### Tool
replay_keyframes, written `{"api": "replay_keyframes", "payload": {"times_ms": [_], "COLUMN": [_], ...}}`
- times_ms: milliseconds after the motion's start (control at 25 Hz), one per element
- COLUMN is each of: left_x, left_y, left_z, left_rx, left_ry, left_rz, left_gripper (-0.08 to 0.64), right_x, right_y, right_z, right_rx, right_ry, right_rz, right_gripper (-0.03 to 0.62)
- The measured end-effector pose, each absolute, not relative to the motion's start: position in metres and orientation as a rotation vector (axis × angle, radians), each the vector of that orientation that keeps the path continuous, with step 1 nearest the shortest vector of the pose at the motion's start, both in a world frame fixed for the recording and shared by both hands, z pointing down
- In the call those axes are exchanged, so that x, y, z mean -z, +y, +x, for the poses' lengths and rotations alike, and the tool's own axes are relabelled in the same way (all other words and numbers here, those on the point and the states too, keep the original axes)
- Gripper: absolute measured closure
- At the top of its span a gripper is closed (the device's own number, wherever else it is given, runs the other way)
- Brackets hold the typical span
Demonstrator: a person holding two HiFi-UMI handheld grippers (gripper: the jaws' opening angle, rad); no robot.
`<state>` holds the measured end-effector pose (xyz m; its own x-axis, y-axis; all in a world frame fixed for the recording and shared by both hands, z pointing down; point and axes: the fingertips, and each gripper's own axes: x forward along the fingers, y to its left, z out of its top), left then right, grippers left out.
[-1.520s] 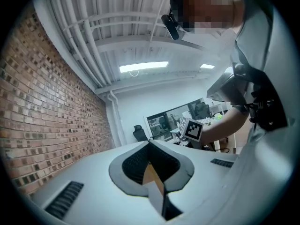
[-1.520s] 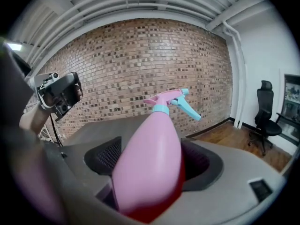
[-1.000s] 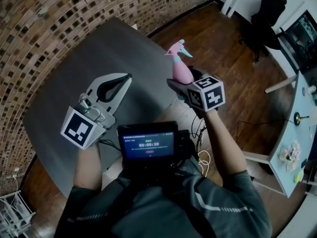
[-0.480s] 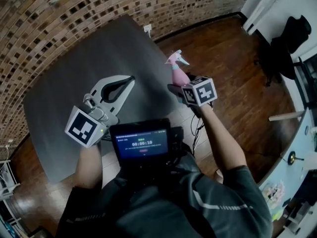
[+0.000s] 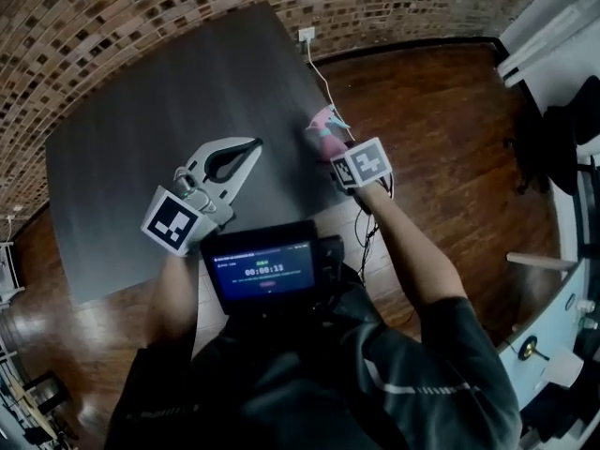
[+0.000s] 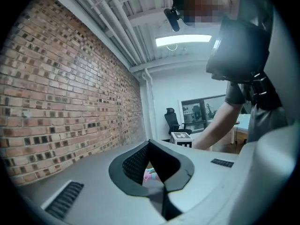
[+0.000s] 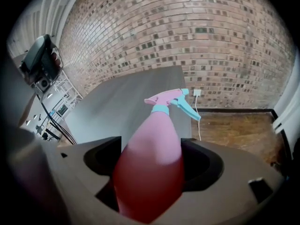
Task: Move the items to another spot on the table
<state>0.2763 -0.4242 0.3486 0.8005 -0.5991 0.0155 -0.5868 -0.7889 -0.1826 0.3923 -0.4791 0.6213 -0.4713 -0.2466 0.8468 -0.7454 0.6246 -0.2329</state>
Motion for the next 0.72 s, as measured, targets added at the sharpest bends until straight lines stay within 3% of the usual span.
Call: {"api": "replay_keyframes", "payload": {"times_ms": [720], "left_x": [-0.410], "left_y": [-0.425], "left_z": [0.288], "left_rx": [0.131], "left_ry": [1.027], "left_rz": [-2.917], "left_gripper": [0.563], "right_x": [-0.684], "right_y": [-0.473], "right_z": [0.385], "right_rx": [-0.844], "right_ry": [-1.847], "right_rz": [0.662], "right_gripper": [0.179]}}
